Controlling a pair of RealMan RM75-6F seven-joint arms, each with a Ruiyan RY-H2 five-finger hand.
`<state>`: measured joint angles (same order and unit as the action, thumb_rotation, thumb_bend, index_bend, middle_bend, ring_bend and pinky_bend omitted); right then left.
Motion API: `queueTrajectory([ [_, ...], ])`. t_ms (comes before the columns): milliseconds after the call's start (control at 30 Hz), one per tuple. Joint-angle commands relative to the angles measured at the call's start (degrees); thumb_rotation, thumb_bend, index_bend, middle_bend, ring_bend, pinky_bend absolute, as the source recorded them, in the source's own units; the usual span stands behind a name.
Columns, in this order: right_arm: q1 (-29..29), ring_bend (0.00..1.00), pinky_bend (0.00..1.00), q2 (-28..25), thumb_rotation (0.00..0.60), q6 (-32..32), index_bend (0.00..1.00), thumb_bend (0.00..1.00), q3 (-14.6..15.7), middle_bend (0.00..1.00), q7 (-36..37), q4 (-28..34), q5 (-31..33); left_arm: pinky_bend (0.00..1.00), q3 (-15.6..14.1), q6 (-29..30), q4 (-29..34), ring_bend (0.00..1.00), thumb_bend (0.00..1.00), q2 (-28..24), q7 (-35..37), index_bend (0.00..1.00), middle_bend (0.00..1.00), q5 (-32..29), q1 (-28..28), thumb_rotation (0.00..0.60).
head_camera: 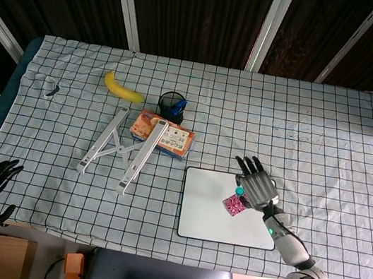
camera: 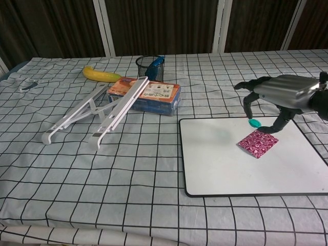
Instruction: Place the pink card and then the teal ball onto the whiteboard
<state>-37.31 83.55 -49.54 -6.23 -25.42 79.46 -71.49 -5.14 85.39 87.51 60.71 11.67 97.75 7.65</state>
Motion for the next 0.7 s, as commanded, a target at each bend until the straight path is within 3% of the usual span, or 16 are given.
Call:
queueTrajectory([
  [33,-0.24,0.0,0.0,0.43,0.6,0.41,0.47,0.26,0.81,0.0,-1.09,0.15,0.98,0.0,-0.05,0.18,0.01,0.0,0.39,-0.01,-0.05,0.0,0.0,0.01,-0.15,0.6],
  [400,-0.33,0.0,0.0,0.54,0.6,1.29,0.46,0.26,2.83,0.0,-2.07,-0.85,1.86,0.0,-0.07,0.15,0.01,0.0,0.39,-0.03,0.07,0.0,0.0,0.23,-0.13,0.6],
  [700,-0.07,0.0,0.0,-0.73,0.6,0.35,0.26,0.26,3.63,0.0,-2.49,0.84,1.63,0.0,-0.02,0.95,-0.41,0.0,0.39,0.07,0.82,0.0,0.0,0.7,-0.28,0.6],
])
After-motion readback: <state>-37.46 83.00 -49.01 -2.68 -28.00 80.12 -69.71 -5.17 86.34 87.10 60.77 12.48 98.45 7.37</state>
